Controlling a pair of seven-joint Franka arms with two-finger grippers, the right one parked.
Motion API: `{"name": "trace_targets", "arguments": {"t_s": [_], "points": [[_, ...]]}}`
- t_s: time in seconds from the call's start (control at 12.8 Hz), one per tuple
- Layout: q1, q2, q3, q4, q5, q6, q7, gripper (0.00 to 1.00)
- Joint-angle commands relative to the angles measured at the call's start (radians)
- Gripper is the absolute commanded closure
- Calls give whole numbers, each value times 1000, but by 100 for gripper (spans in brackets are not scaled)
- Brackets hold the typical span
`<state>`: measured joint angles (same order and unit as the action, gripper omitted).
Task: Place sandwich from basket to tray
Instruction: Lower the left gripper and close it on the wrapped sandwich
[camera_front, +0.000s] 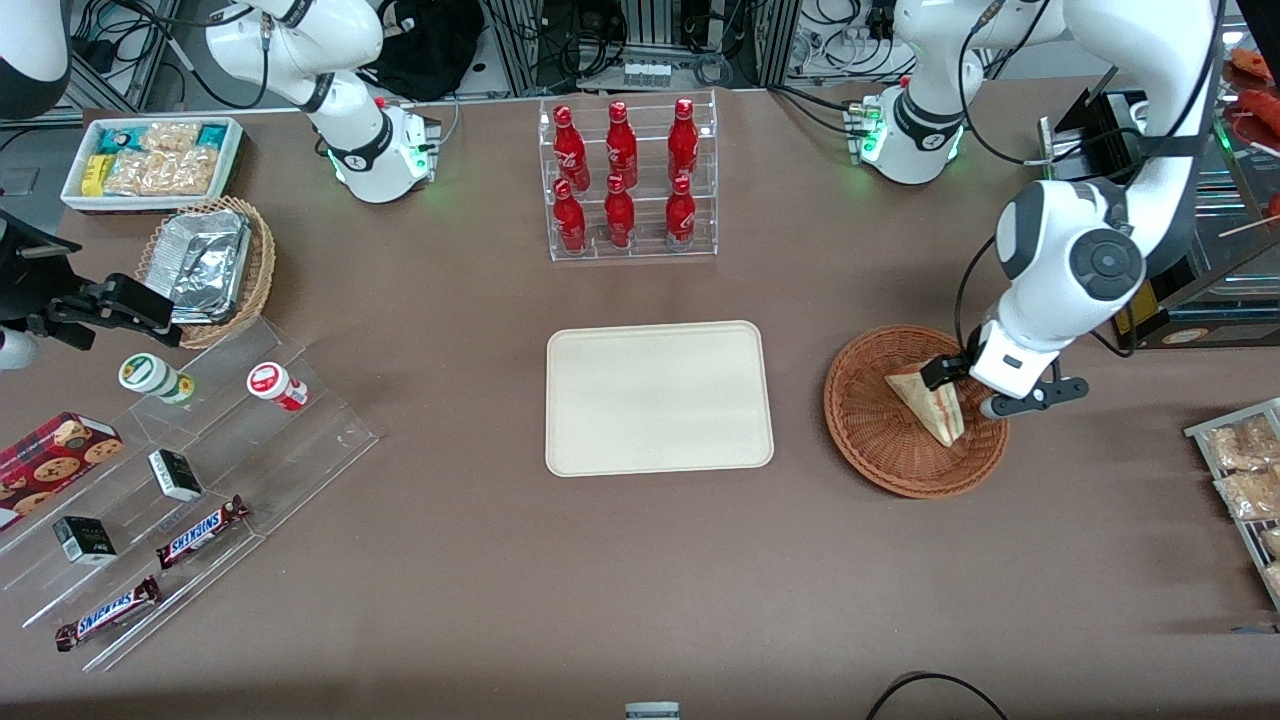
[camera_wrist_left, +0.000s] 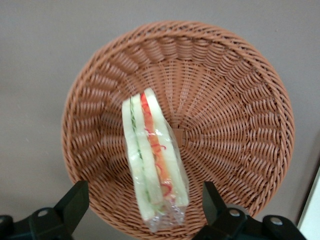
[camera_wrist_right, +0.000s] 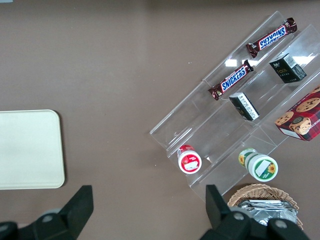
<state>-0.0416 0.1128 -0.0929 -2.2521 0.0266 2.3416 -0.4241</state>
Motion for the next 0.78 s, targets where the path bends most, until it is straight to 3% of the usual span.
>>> {"name": "trace_targets", "arguments": {"t_s": [0.0, 0.47, 0.7], "points": [[-24, -18, 1, -35, 3, 22, -181, 0], [-26, 27, -1, -53, 3, 99, -409, 0], [-24, 60, -1, -60, 3, 125, -432, 0]]}}
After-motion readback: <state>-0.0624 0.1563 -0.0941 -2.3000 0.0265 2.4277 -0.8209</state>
